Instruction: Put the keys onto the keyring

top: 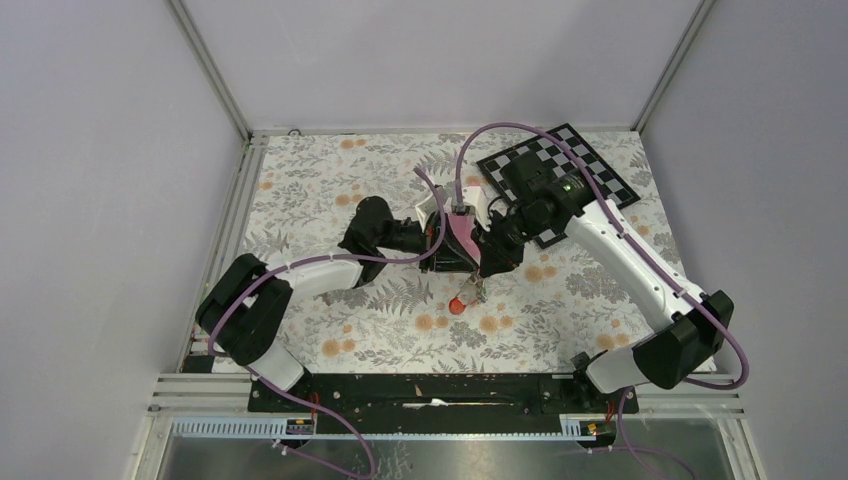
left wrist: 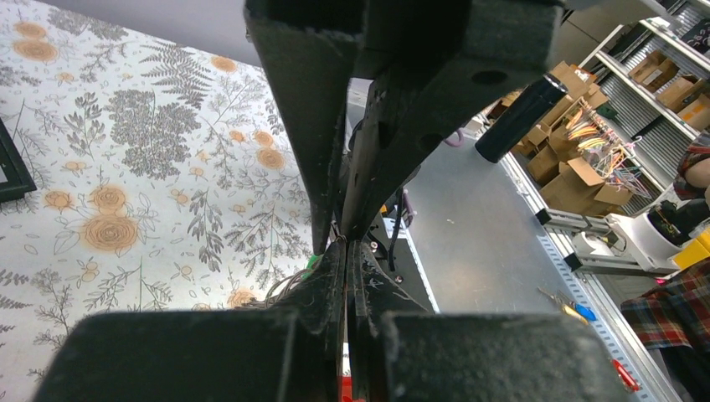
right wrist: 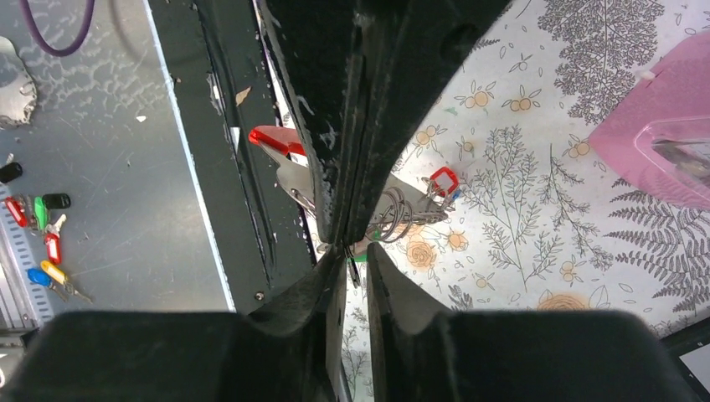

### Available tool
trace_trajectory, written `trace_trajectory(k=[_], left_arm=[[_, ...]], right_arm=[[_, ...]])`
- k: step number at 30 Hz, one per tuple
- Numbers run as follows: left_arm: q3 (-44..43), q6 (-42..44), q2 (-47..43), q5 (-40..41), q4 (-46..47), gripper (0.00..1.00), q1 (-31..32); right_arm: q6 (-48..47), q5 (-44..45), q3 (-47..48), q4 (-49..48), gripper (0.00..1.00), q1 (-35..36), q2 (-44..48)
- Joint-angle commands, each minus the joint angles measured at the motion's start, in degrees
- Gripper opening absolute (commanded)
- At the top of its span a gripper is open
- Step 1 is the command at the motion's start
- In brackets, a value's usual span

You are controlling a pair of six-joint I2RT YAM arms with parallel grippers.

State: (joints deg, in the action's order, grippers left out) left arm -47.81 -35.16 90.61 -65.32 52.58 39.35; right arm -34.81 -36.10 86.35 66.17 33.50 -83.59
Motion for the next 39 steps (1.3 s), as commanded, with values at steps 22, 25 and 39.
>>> trace_trajectory(k=[22, 25, 39], left_arm=[[-1.1, -12.9, -1.8, -2.3, 22.4, 0.0, -0.8], [-1.3, -13.3, -1.5, -2.4, 22.8, 0.0, -0.8], [-1.1, -13.9, -1.4, -2.6, 23.6, 0.0, -0.8]], right_arm=[[-6.4, -17.1, -5.1, -3.5, 0.47, -6.8, 9.8], [-6.6, -17.9, -6.2, -4.7, 0.45, -6.8, 9.8], [-6.5, -19.5, -9.3, -8.4, 0.14, -6.7, 9.6]])
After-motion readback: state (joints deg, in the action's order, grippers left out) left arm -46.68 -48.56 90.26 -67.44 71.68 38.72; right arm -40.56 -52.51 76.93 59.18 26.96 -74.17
